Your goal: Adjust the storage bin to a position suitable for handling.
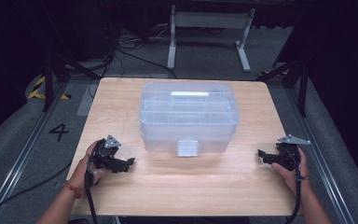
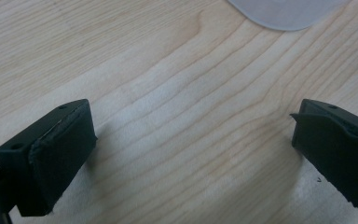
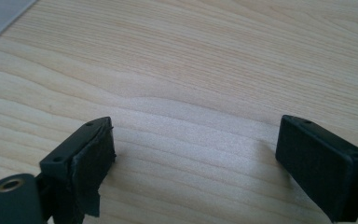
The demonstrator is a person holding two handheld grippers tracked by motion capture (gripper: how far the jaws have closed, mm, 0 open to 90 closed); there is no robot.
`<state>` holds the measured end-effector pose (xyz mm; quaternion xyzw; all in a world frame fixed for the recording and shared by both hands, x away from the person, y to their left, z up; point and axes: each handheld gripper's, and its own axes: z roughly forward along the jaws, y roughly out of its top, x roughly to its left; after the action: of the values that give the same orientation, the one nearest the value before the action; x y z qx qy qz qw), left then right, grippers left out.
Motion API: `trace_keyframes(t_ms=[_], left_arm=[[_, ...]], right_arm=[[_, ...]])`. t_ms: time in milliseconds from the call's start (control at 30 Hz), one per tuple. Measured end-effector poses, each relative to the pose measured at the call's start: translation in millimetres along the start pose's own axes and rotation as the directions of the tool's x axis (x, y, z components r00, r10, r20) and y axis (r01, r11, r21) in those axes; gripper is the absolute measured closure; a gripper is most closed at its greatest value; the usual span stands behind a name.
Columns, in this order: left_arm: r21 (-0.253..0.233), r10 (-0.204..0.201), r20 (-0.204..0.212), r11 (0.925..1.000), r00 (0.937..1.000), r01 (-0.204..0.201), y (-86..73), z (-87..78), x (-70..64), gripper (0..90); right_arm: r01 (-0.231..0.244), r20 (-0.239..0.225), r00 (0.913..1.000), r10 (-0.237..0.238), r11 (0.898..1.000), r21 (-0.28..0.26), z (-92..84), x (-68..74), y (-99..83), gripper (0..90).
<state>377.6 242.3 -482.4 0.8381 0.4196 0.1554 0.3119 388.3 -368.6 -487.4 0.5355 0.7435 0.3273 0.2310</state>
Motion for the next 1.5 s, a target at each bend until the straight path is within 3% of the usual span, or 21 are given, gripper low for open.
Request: trace_keyframes(t_ms=[200,333,433,600,800,867,967,1167,1267,1500], left_arm=[[0.001,-0.002,0.02,1.0,0.9998,0.002,6.1,5.9,-0.2,0.0],[-0.001,0.002,0.003,1.0,1.0,-0.002,4.6,4.1,-2.2,0.2],[0.005,0.016,0.024,0.9999,0.9996,-0.016,1.3,0.9,-3.3,0.4],[0.0,0.026,0.014,0.9997,0.9996,-0.026,0.5,0.1,-3.2,0.4],[0.002,0.036,0.034,0.9993,0.9988,-0.036,-1.7,-1.7,-1.9,0.4],[0.001,0.025,0.04,0.9997,0.9989,-0.026,-3.0,-2.2,-2.5,0.4],[-0.002,0.04,0.035,0.9992,0.9986,-0.04,-4.2,-3.6,-1.7,0.4],[0.002,0.022,0.041,0.9997,0.9989,-0.022,-5.1,-4.1,-2.9,0.4],[-0.007,0.048,0.041,0.9988,0.998,-0.048,-4.5,-3.3,-0.9,0.4],[0.004,0.045,0.058,0.999,0.9973,-0.045,-4.1,-3.6,-0.6,0.1]], right_arm=[[0.006,-0.005,1.0,-0.006,1.0,0.003,-0.6,-0.8,-0.3,12.0],[0.003,-0.004,1.0,-0.003,1.0,0.005,-1.0,-0.4,-0.6,12.0],[0.003,-0.004,1.0,-0.003,1.0,0.005,-1.4,-0.5,-1.0,12.1],[0.0,-0.002,1.0,0.0,1.0,-0.014,-7.8,2.2,-6.0,20.8],[0.021,-0.006,0.9998,-0.021,1.0,-0.02,-8.2,4.6,-6.0,21.1],[0.033,-0.002,0.9995,-0.033,0.999,-0.02,-8.8,5.1,-6.1,21.9],[0.055,0.001,0.9985,-0.055,0.998,-0.023,-10.5,6.9,-5.2,24.6],[0.086,-0.054,0.9946,-0.089,0.994,-0.067,-22.9,13.5,-0.1,31.8],[0.12,-0.062,0.9902,-0.125,0.989,-0.089,-29.4,20.0,3.5,33.4],[0.185,-0.086,0.9768,-0.196,0.975,-0.121,-35.8,34.2,12.2,33.7]])
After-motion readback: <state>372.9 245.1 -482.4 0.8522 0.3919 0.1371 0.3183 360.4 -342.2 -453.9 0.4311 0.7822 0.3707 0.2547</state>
